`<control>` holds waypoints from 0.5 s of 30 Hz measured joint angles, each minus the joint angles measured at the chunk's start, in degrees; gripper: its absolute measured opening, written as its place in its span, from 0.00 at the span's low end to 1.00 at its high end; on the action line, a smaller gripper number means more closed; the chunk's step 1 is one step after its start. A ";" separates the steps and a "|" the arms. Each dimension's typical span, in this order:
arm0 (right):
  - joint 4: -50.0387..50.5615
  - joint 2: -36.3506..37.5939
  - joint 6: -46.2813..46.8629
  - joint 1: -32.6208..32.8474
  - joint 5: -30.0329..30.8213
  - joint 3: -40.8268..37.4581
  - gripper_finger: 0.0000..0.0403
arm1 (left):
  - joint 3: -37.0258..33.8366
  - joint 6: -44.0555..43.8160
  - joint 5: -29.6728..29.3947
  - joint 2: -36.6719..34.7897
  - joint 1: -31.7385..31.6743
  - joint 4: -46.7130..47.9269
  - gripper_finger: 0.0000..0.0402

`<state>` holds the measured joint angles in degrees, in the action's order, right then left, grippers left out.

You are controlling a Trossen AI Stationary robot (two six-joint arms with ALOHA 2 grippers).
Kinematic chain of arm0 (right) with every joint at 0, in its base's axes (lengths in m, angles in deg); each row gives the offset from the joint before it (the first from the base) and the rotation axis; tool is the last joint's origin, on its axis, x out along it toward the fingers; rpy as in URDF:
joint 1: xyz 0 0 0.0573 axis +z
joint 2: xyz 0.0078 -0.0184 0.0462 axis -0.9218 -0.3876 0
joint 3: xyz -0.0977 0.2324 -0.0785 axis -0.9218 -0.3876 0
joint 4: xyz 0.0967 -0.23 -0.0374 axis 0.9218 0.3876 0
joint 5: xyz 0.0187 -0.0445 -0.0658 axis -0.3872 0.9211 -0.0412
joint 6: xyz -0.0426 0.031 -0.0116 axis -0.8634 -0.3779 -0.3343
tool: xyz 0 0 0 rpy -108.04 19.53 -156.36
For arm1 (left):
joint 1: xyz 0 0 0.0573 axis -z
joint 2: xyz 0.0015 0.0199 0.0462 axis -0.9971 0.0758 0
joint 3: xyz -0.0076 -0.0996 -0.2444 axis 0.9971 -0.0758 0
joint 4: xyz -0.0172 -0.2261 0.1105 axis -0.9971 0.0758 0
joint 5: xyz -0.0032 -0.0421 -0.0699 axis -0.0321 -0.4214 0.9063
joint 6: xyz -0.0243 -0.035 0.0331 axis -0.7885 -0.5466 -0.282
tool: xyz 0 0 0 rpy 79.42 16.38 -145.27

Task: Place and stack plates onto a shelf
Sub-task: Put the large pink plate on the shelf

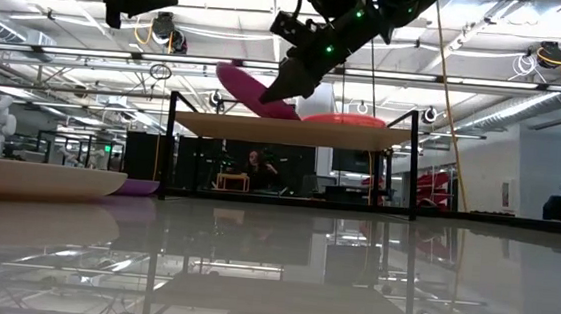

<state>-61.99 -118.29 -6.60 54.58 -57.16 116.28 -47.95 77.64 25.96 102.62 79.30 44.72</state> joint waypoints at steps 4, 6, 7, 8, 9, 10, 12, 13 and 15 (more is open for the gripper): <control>-0.09 -0.04 0.23 0.00 -0.01 -0.04 0.11 | 0.00 -0.39 0.00 0.00 0.00 0.00 0.42; -0.18 -0.04 0.57 0.00 0.02 -0.05 0.14 | 0.00 -0.39 0.00 0.02 0.00 0.00 0.42; -0.28 -0.04 0.58 0.00 0.03 -0.04 0.15 | 0.00 -0.41 0.00 0.01 0.00 0.00 0.42; -0.48 -0.04 0.58 0.00 0.04 -0.04 0.16 | 0.00 -0.42 0.00 0.00 0.00 0.00 0.42; -0.75 -0.04 0.58 0.00 0.03 -0.04 0.16 | 0.00 -0.42 0.00 0.00 0.00 0.00 0.42; -1.12 -0.03 0.58 0.00 0.02 -0.05 0.17 | 0.00 -0.42 0.00 0.02 0.00 0.00 0.42; -1.76 -0.04 0.58 0.00 -0.01 -0.04 0.17 | 0.00 -0.44 0.00 0.00 0.00 0.00 0.42; -2.02 -0.04 0.58 0.00 -0.03 -0.04 0.17 | 0.00 -0.46 0.00 0.01 0.00 0.00 0.42; -2.31 -0.01 0.60 0.00 -0.03 -0.04 0.17 | 0.00 -0.46 0.00 0.01 0.00 0.00 0.42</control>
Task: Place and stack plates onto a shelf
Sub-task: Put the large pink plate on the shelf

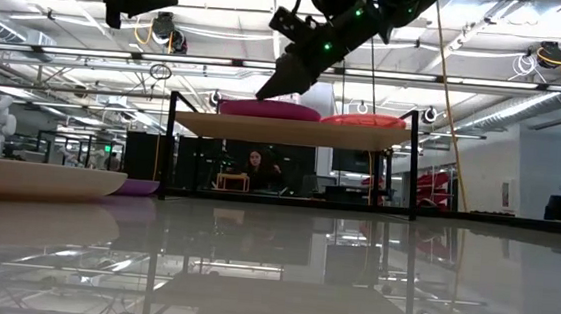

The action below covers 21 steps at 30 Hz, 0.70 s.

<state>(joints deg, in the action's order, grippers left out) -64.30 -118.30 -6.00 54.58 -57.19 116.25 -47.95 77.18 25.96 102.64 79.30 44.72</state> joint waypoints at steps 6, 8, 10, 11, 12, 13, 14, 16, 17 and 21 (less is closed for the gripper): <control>2.48 0.02 1.30 0.00 -0.02 -0.01 0.17 | 0.00 -0.15 0.00 0.00 0.00 0.00 0.42; 2.64 0.04 1.42 0.00 -0.02 -0.67 0.17 | 0.00 -0.15 0.00 0.00 0.00 0.00 0.42; 2.64 0.04 1.38 0.00 -0.01 -1.41 0.17 | 0.00 -0.15 0.00 0.00 0.01 0.00 0.42; 2.67 0.04 1.38 0.00 -0.02 -1.76 0.17 | 0.00 -0.15 0.00 0.00 0.02 0.00 0.42; 2.71 0.04 1.37 -0.02 -0.02 -2.09 0.17 | 0.00 -0.13 0.00 -0.02 0.02 0.00 0.42; 2.66 0.04 1.31 -0.02 -0.02 -2.36 0.17 | 0.00 -0.14 0.00 -0.01 0.00 0.00 0.42; 2.58 0.04 1.14 -0.02 0.00 -2.61 0.16 | 0.00 -0.15 0.00 0.00 0.00 -0.02 0.42; 2.40 0.09 0.68 -0.02 0.10 -3.23 0.12 | 0.00 -0.15 0.00 -0.02 0.02 -0.04 0.42; 2.27 0.09 0.26 -0.02 0.23 -3.48 0.09 | 0.00 -0.15 0.00 0.00 0.02 -0.07 0.42; 1.10 0.35 -1.49 -0.02 0.59 -3.69 0.02 | 0.00 -0.42 0.00 0.00 0.02 -0.17 0.42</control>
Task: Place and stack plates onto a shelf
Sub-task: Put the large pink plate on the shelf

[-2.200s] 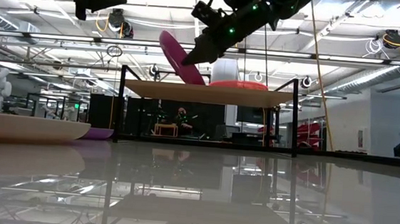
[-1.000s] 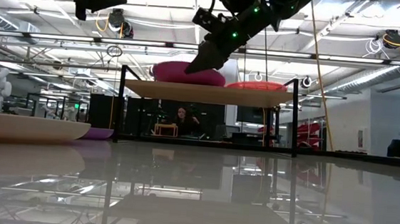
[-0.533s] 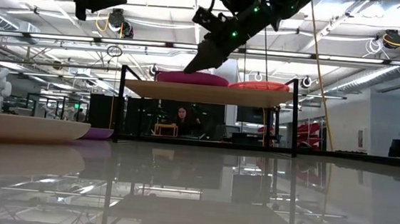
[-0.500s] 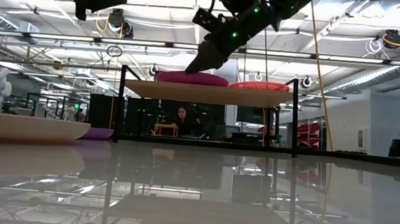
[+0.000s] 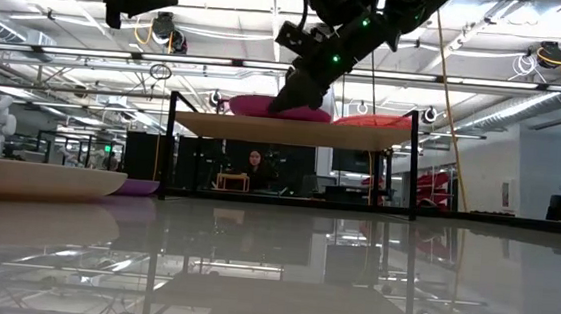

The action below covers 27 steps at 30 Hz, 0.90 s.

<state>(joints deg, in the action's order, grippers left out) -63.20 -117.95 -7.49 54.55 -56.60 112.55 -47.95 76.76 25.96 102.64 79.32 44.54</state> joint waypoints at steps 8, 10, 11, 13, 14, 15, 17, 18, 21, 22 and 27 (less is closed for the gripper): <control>-3.71 -0.30 -3.27 0.00 -1.62 -0.17 0.01 | -0.02 -0.13 -0.01 0.00 0.00 -0.10 0.42; -4.59 -0.30 -3.74 -0.04 -4.13 -0.17 0.01 | -0.02 -0.11 0.00 0.00 0.00 -0.11 0.42; -4.98 -0.30 -3.99 -0.07 -5.00 -0.17 0.01 | -0.02 -0.13 0.00 0.00 -0.02 -0.11 0.42; -5.93 -0.33 -4.41 -0.07 -5.11 -0.17 0.01 | -0.02 -0.11 0.00 0.00 0.00 -0.26 0.42; -6.29 -0.33 -4.76 -0.07 -5.20 -0.17 0.01 | -0.02 -0.12 0.00 0.00 0.00 -0.38 0.42; -6.85 -0.33 -5.17 -0.09 -5.20 -0.17 0.01 | -0.01 -0.11 -0.01 0.00 -0.01 -0.50 0.42; -7.89 -0.33 -5.84 -0.25 -5.18 0.03 0.00 | -0.02 -0.11 0.00 0.00 0.00 -0.74 0.42; -7.57 -0.33 -5.93 -0.41 -5.18 0.56 0.00 | -0.02 -0.11 0.00 0.00 0.00 -0.85 0.42; -7.89 -0.85 -6.31 -0.85 -5.37 2.38 0.00 | -0.02 -0.11 -0.02 0.44 0.00 -1.30 0.42; -7.96 -1.33 -6.51 -1.03 -5.43 3.31 0.00 | -0.02 -0.11 -0.02 0.67 -0.02 -1.52 0.42; -3.85 -5.65 -7.68 -1.55 -6.28 9.57 0.00 | -0.04 0.34 -0.02 3.11 -0.01 -4.10 0.42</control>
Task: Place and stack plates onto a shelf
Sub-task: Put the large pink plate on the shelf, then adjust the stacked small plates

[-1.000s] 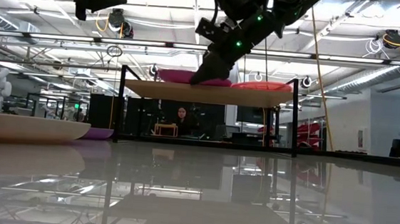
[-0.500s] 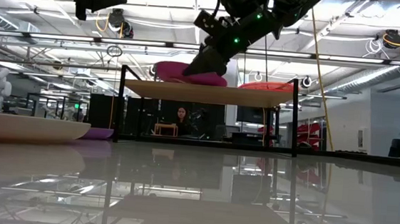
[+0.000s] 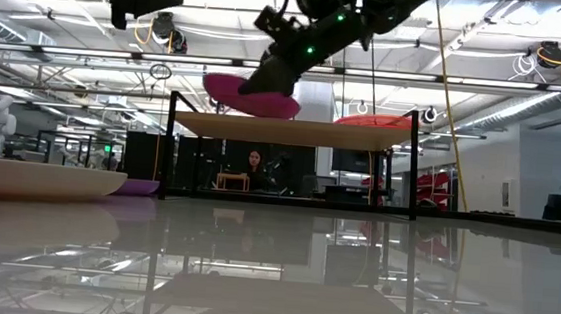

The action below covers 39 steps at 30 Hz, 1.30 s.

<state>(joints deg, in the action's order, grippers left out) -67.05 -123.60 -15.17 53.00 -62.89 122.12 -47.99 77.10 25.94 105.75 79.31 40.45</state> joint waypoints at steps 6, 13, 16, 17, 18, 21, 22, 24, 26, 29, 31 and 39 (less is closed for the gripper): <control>2.89 -2.46 0.05 -0.64 2.55 1.95 0.00 | -0.02 0.97 0.00 1.65 -0.05 -1.13 0.42; 4.01 -2.44 0.64 -0.40 2.66 2.01 0.05 | -0.02 1.29 0.00 1.67 -0.07 -1.29 0.42; 3.19 -2.44 0.45 -0.03 2.64 2.03 0.11 | -0.02 1.30 0.00 1.65 -0.07 -1.53 0.42; 3.23 -2.44 0.34 0.04 2.63 2.03 0.12 | -0.02 1.30 0.00 1.65 -0.05 -1.50 0.42; 3.25 -2.44 0.22 0.09 2.61 2.03 0.14 | -0.02 1.30 0.00 1.65 -0.05 -1.50 0.42; 3.22 -2.44 0.12 0.39 1.74 2.03 0.18 | -0.02 1.30 0.00 1.65 -0.05 -1.50 0.42; 3.22 -2.36 0.12 0.45 1.27 2.03 0.19 | -0.02 1.30 0.00 1.65 -0.05 -1.50 0.42; 3.35 -1.95 0.35 0.74 1.17 2.03 0.22 | -0.02 1.43 0.00 1.65 -0.05 -1.48 0.42; 3.34 -1.20 0.42 0.84 1.15 2.03 0.25 | -0.02 1.64 0.00 1.65 -0.06 -1.47 0.42; 3.36 -0.57 0.73 0.85 1.15 2.06 0.30 | -0.02 1.63 0.00 1.65 -0.07 -1.43 0.42; 5.37 0.54 0.59 0.83 1.27 1.96 0.33 | -0.02 1.63 0.00 1.65 -0.06 -1.26 0.42; 17.10 13.79 3.40 1.37 4.49 2.06 0.35 | -0.01 1.60 0.00 1.65 -0.07 -1.08 0.42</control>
<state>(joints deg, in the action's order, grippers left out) -49.95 -109.80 -11.77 54.37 -58.40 124.18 -48.00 78.71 25.94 107.41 79.24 39.37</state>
